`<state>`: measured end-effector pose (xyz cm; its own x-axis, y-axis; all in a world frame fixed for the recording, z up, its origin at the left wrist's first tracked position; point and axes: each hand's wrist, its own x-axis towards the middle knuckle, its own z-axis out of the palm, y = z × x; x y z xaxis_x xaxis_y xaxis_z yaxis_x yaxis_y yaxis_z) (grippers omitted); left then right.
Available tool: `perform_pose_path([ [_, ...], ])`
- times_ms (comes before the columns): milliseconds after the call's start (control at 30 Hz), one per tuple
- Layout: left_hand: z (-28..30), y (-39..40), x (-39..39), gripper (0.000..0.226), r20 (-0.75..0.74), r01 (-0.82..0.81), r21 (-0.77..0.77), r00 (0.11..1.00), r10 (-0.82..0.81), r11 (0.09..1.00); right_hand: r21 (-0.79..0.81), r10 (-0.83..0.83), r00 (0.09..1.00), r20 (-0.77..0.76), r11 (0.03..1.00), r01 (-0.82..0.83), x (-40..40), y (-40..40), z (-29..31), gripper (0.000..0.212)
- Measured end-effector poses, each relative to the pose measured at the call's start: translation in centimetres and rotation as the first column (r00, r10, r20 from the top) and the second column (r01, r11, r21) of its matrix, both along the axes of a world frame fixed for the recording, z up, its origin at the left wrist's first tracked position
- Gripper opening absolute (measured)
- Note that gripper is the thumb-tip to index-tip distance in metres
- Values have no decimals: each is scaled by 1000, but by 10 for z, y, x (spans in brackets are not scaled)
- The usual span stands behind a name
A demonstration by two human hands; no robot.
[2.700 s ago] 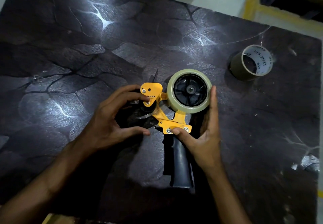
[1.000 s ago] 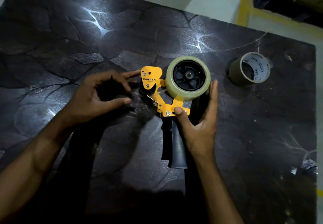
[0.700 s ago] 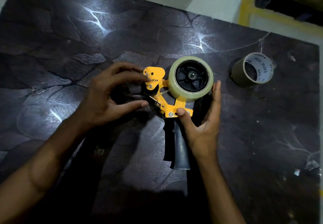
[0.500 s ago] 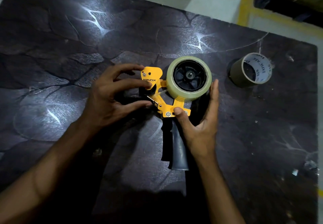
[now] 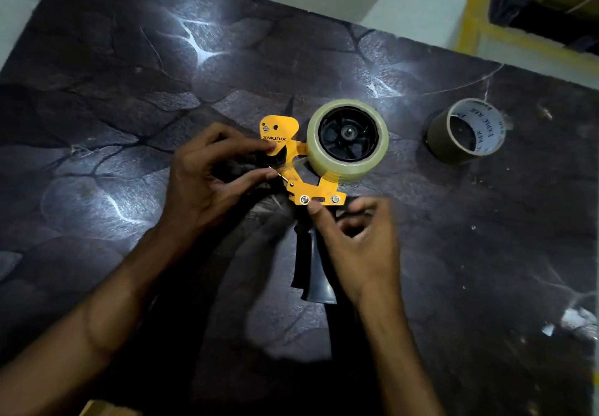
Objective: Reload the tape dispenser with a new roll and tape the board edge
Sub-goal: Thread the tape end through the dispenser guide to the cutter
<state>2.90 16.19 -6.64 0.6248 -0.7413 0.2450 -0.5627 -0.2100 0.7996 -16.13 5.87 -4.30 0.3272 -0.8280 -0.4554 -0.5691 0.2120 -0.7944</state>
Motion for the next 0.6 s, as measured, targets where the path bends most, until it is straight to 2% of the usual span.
perform_pose_path([
  [67,0,0,-4,35,-38,-41,-9,998,41,999,304,74,994,77,948,-94,-3,1,-4,54],
  [133,-2,1,-6,34,-114,-100,-23,989,97,995,623,-6,959,283,761,-180,-3,1,0,28],
  [167,-3,2,-7,34,-149,-130,-24,981,125,991,707,-62,933,354,671,-223,-2,0,2,23],
  [200,-4,1,-7,34,-169,-149,-25,975,143,988,741,-86,910,406,614,-272,-1,-2,5,26],
  [267,-3,-1,-5,33,-172,-159,-19,973,154,987,741,-89,871,484,571,-353,0,-6,4,30],
  [367,-3,-3,1,31,-149,-140,1,979,139,990,749,-117,848,517,541,-382,1,-8,0,18],
  [433,-4,-2,5,30,-151,-139,-9,979,136,990,779,-159,831,532,478,-407,4,-6,-4,7],
  [500,-4,0,7,27,-145,-137,-13,980,134,990,796,-183,822,540,427,-428,7,-4,-6,7],
  [600,-3,1,10,16,-147,-96,9,984,96,995,793,-191,836,515,476,-380,11,-2,-9,12],
])
